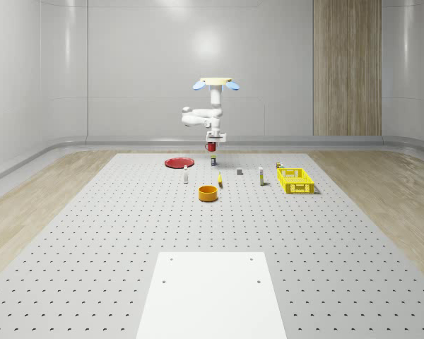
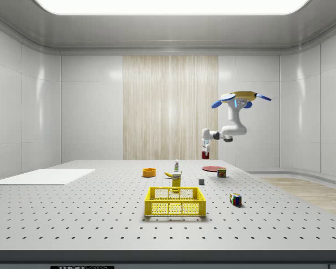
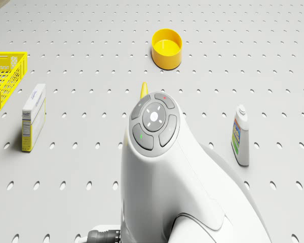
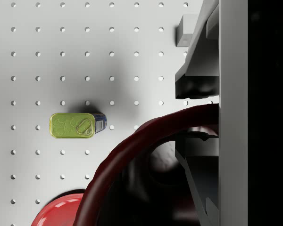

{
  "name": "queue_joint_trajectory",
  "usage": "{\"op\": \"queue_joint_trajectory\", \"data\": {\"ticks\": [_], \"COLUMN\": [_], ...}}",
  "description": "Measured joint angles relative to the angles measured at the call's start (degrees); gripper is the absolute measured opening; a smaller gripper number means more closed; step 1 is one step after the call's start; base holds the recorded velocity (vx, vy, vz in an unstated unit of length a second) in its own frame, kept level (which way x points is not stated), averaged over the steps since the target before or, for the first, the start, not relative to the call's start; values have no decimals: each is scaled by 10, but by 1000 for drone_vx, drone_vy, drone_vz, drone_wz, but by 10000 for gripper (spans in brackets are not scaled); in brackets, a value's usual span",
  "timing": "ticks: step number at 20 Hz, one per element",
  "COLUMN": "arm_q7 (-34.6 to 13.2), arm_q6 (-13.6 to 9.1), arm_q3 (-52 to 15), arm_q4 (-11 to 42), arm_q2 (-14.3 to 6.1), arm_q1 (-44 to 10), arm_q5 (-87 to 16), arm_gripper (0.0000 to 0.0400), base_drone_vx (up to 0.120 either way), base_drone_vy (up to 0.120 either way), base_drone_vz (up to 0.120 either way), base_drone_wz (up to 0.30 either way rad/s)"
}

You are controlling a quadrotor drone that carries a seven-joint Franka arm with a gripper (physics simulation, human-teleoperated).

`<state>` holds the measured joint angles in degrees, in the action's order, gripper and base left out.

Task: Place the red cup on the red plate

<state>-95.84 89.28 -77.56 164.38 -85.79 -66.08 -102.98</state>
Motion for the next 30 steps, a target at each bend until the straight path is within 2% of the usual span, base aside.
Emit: {"op": "queue_joint_trajectory", "data": {"ticks": [11, 16, 30], "arm_q7": [-1, -2, -3], "arm_q6": [7, 10, 18], "arm_q3": [-1, -2, -3], "arm_q4": [0, 0, -1], "arm_q2": [-8, -11, -19], "arm_q1": [-2, -3, -4], "arm_q5": [3, 5, 8], "arm_gripper": [100, 100, 100], "base_drone_vx": [0, -120, -120], "base_drone_vy": [-120, -120, -120], "base_drone_vz": [0, 0, -117], "base_drone_wz": [0, 0, 0]}}
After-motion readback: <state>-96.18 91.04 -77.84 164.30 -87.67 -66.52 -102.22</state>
